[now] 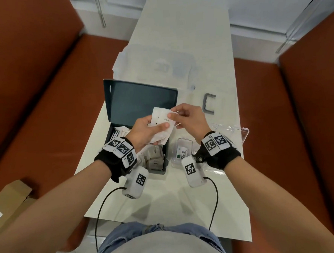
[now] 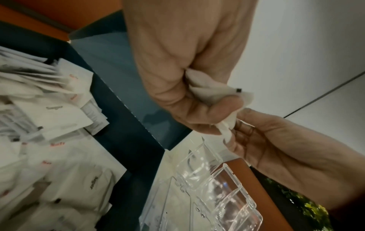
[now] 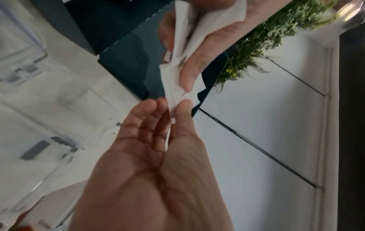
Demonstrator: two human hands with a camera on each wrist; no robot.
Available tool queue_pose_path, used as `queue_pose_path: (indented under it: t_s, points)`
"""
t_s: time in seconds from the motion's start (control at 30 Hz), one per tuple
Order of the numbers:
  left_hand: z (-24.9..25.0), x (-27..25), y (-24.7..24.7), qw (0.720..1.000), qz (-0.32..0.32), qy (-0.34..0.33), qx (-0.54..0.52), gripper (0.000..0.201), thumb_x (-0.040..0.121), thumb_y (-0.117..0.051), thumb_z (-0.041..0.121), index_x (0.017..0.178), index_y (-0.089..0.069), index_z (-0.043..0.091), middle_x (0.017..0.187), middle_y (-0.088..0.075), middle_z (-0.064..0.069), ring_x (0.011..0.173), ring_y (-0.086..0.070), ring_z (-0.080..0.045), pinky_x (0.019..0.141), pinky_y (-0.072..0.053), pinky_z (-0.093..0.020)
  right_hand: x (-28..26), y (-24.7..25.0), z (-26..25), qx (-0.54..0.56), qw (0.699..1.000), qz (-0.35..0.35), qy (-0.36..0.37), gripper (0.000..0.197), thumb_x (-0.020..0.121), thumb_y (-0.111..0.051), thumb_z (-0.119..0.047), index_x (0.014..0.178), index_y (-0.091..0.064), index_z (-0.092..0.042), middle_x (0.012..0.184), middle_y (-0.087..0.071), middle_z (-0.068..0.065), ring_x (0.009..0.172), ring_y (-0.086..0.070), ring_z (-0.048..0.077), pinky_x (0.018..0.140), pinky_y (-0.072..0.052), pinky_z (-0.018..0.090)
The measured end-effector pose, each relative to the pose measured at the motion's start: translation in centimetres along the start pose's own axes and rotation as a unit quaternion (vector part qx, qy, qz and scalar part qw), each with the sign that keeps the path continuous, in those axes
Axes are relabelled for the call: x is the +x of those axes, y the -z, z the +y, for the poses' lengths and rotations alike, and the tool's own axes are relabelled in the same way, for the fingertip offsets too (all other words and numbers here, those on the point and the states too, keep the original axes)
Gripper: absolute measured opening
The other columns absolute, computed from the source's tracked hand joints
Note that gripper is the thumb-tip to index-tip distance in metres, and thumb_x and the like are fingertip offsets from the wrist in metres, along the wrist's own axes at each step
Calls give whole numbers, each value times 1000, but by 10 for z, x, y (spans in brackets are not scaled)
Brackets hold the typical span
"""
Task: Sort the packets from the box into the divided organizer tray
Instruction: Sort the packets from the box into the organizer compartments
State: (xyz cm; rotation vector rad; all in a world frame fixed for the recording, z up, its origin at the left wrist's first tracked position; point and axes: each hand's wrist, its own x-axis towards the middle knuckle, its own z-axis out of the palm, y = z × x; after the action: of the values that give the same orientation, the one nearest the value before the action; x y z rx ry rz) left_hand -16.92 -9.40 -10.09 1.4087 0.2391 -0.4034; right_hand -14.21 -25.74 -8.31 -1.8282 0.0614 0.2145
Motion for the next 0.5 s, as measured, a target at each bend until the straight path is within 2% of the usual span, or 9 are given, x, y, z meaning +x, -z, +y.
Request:
queue_pose_path:
  t_s: [0.2, 0.3, 0.5]
  points:
    - [-3, 7, -18, 1000, 11, 21, -10, 22, 89, -68, 20, 107, -66, 8, 84, -68, -5, 52, -60, -9, 40, -42, -19, -7, 49, 11, 21, 998, 32, -44, 8, 81, -74, -6, 87, -69, -9, 67, -66, 1, 50, -58, 7, 53, -51, 20]
    - [-8, 8, -26, 999, 4, 32, -1, 18, 89, -68, 20, 103, -66, 10, 89, -68, -7, 57, -62, -10, 41, -43, -20, -14, 86, 19, 22, 997, 31, -70, 7, 82, -72, -4, 86, -69, -9, 66, -65, 2, 49, -57, 8, 52, -51, 19]
    - [-19, 8, -53, 998, -20, 45, 42, 28, 89, -68, 22, 113, -65, 7, 96, -68, -9, 72, -64, -17, 46, -48, -24, -33, 152, 43, -112, 982, -10, -150, 7, 85, -69, -6, 92, -71, -7, 67, -65, 4, 55, -60, 10, 56, -53, 22]
